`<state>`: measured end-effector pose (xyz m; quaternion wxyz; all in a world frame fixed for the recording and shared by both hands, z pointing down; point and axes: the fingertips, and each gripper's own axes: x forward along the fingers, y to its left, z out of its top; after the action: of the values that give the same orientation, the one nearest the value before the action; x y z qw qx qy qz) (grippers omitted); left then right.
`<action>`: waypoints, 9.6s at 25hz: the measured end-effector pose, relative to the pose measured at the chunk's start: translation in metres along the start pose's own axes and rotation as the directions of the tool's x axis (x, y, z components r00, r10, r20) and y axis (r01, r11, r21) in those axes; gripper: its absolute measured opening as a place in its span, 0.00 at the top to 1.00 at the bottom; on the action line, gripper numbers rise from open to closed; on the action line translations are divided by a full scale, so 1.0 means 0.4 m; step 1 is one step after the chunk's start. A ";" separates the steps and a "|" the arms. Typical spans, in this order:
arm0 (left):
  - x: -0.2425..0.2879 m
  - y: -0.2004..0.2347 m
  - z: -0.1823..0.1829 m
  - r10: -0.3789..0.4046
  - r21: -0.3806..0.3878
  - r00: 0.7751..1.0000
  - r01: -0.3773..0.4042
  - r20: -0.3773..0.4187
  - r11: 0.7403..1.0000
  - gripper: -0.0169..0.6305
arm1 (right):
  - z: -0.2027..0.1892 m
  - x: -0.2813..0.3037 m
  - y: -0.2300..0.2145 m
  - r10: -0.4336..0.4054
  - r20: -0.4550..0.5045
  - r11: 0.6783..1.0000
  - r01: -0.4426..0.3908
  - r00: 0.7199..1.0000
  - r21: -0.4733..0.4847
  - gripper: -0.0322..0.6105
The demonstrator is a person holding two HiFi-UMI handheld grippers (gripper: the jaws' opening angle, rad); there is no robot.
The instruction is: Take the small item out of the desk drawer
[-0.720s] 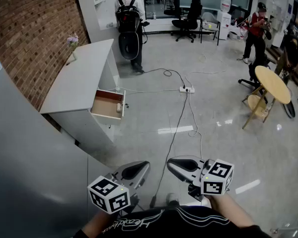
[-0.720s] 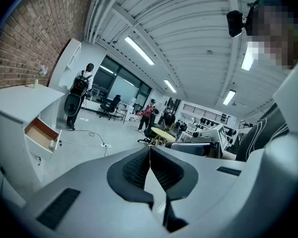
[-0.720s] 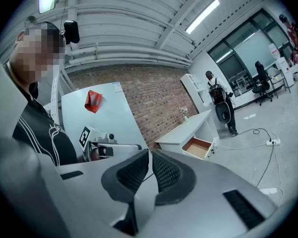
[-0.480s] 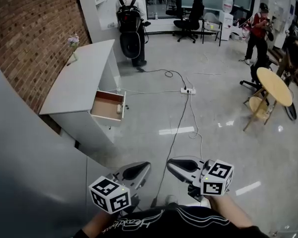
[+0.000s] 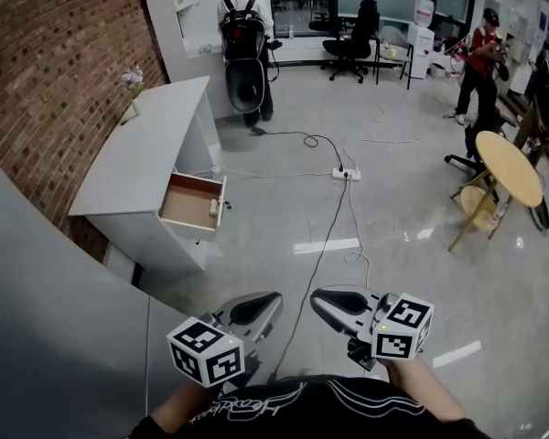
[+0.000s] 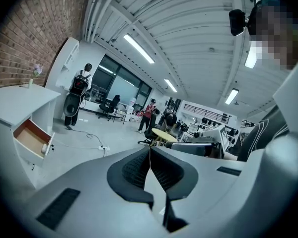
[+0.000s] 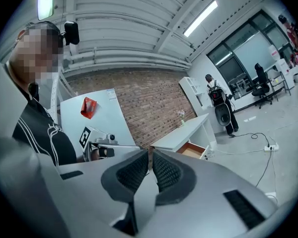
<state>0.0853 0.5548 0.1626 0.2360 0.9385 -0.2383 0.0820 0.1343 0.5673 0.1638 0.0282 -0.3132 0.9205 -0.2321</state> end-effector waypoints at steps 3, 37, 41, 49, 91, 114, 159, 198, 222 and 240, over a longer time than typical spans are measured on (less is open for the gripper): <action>0.057 -0.007 0.006 0.002 0.010 1.000 -0.002 0.005 1.000 0.94 | 0.005 -0.032 -0.052 0.001 0.007 1.000 -0.001 1.000 0.009 0.86; 0.300 0.652 0.102 0.104 -0.155 0.994 -0.101 0.014 0.983 0.94 | 0.029 0.462 -0.580 0.065 -0.119 0.988 -0.047 0.991 0.148 0.86; 0.322 0.891 0.193 0.143 -0.186 0.990 -0.141 -0.003 0.972 0.94 | 0.082 0.678 -0.693 0.103 -0.154 0.981 -0.074 0.983 0.181 0.86; 0.406 1.284 0.299 0.173 -0.213 0.984 -0.179 -0.047 0.961 0.94 | 0.189 1.030 -0.937 0.096 -0.191 0.978 -0.056 0.977 0.200 0.86; 0.670 2.390 -0.067 0.473 -0.225 0.784 -0.586 -0.402 0.779 0.84 | -0.151 1.662 -1.688 0.170 -0.443 0.885 0.061 0.880 0.461 0.86; 0.723 2.628 -0.425 0.382 -0.262 0.659 -0.664 -0.648 0.700 0.56 | -0.301 1.735 -1.843 0.184 -0.499 0.855 0.112 0.847 0.506 0.86; 0.702 2.629 -0.430 0.381 -0.122 0.544 -0.676 -0.748 0.727 0.76 | -0.278 1.744 -1.770 0.203 -0.544 0.865 0.111 0.814 0.489 0.86; 0.225 1.501 0.537 0.405 -0.287 0.914 -0.384 0.017 0.878 0.76 | 0.455 1.308 -0.931 0.282 -0.197 0.959 -0.273 0.939 0.069 0.86; 0.259 1.124 0.688 0.423 -0.171 0.873 -0.391 0.241 0.904 0.76 | 0.569 1.003 -0.759 0.373 -0.110 0.921 -0.382 0.921 -0.079 0.86; 0.341 0.871 0.624 0.460 -0.104 0.843 -0.450 0.279 0.887 0.76 | 0.563 0.736 -0.767 0.386 -0.067 0.916 -0.391 0.920 -0.094 0.86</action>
<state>0.0454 0.1088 0.1213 0.1874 0.8526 -0.4878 -0.0100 0.1157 0.0880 0.1273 0.0355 -0.1198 0.9757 -0.1801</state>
